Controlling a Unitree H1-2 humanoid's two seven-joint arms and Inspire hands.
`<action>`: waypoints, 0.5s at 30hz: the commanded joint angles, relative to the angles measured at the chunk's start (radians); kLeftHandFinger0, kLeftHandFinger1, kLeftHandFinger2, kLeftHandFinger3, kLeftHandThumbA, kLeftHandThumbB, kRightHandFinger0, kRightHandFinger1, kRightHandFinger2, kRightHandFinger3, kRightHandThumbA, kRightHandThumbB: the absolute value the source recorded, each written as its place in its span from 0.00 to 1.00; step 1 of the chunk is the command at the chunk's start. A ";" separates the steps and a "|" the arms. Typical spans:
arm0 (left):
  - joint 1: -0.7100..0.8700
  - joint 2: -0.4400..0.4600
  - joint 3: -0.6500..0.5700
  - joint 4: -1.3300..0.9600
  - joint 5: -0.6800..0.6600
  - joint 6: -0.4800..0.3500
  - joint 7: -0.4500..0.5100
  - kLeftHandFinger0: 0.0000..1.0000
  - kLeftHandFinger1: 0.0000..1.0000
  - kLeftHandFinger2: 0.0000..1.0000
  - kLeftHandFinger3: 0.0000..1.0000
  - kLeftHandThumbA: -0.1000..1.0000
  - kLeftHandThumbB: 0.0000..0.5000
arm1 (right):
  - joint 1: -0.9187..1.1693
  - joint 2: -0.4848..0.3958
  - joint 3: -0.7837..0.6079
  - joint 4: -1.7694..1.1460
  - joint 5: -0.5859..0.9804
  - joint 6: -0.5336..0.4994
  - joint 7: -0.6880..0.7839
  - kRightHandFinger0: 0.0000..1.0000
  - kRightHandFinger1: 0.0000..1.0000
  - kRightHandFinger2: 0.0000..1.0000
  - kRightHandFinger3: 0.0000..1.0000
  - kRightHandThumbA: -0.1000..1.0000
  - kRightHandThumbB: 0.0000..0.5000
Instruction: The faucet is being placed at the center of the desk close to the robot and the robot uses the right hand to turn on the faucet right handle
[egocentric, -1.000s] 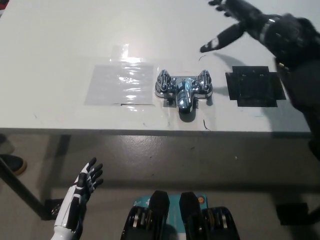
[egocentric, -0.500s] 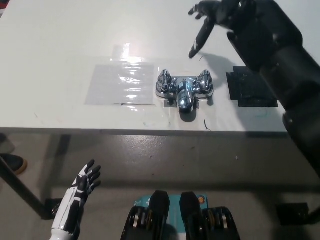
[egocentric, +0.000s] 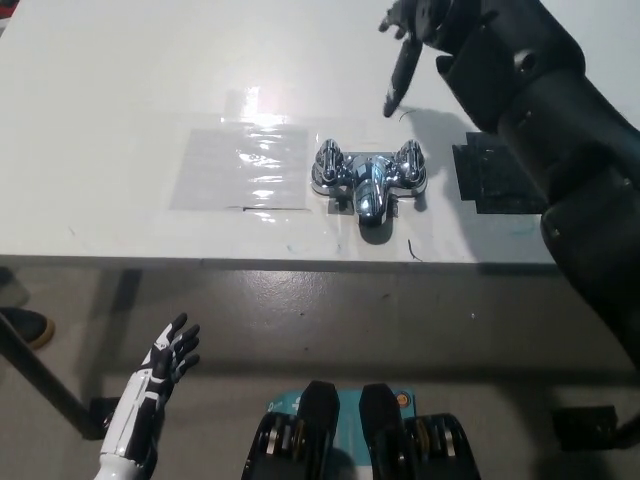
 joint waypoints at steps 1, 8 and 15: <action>-0.007 0.009 -0.002 -0.031 0.003 -0.033 -0.009 1.00 1.00 1.00 1.00 0.97 0.41 | -0.081 0.015 0.033 0.007 -0.062 0.027 -0.023 1.00 1.00 1.00 1.00 1.00 0.70; -0.009 0.012 0.001 -0.034 0.005 -0.027 -0.007 1.00 1.00 1.00 1.00 0.98 0.41 | -0.055 0.021 0.040 0.038 -0.058 -0.015 0.018 1.00 1.00 1.00 1.00 1.00 0.60; -0.004 0.011 -0.001 -0.029 0.009 -0.042 -0.008 1.00 1.00 1.00 1.00 0.98 0.38 | -0.012 0.033 0.031 0.056 -0.053 -0.014 -0.002 1.00 1.00 1.00 1.00 1.00 0.53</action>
